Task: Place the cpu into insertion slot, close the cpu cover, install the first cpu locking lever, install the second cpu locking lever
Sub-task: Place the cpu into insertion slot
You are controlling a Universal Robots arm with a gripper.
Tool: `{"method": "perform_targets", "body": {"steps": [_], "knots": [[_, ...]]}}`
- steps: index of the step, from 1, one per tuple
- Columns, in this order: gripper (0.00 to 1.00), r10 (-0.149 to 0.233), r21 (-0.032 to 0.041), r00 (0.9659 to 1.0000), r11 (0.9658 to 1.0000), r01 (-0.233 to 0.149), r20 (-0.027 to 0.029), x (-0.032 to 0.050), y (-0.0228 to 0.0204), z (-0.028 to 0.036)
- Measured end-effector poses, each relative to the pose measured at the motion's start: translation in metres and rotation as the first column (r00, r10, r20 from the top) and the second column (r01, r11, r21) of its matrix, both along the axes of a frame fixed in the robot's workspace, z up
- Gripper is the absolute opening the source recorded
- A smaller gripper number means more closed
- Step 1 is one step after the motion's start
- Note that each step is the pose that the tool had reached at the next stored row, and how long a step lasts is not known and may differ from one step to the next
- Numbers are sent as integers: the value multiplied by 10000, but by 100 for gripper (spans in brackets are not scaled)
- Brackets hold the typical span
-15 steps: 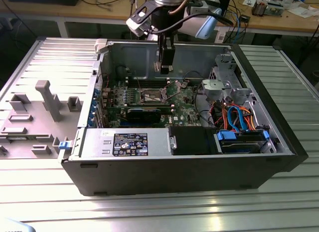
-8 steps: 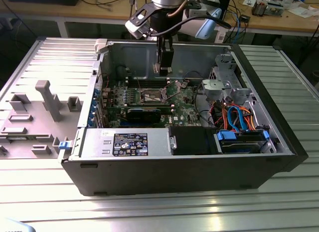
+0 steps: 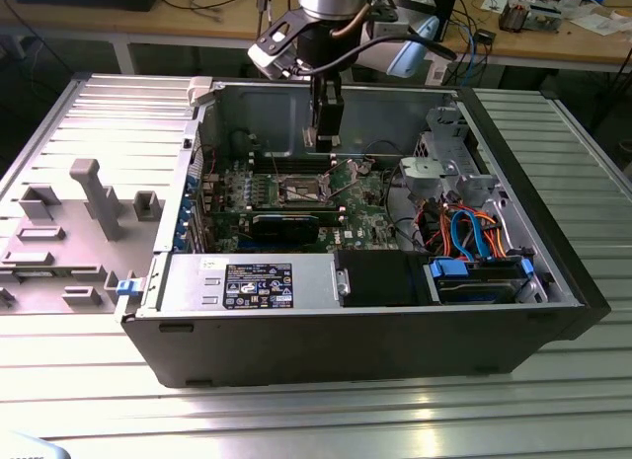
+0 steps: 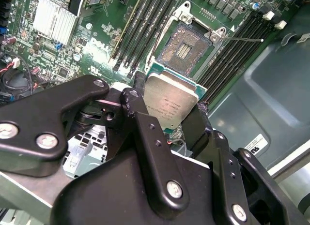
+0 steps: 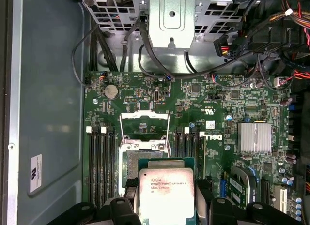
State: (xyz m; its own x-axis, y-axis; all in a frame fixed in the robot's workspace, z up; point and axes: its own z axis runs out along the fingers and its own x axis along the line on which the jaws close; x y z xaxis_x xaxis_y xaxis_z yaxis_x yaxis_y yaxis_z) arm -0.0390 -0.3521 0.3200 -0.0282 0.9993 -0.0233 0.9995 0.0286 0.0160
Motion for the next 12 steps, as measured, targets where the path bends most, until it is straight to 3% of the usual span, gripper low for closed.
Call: {"method": "perform_targets", "body": {"steps": [3, 12], "knots": [[55, 0, 0, 10000, 10000, 0, 1, 0, 0, -36], [55, 0, 1, 10000, 10000, 0, 0, 0, 0, -65]]}}
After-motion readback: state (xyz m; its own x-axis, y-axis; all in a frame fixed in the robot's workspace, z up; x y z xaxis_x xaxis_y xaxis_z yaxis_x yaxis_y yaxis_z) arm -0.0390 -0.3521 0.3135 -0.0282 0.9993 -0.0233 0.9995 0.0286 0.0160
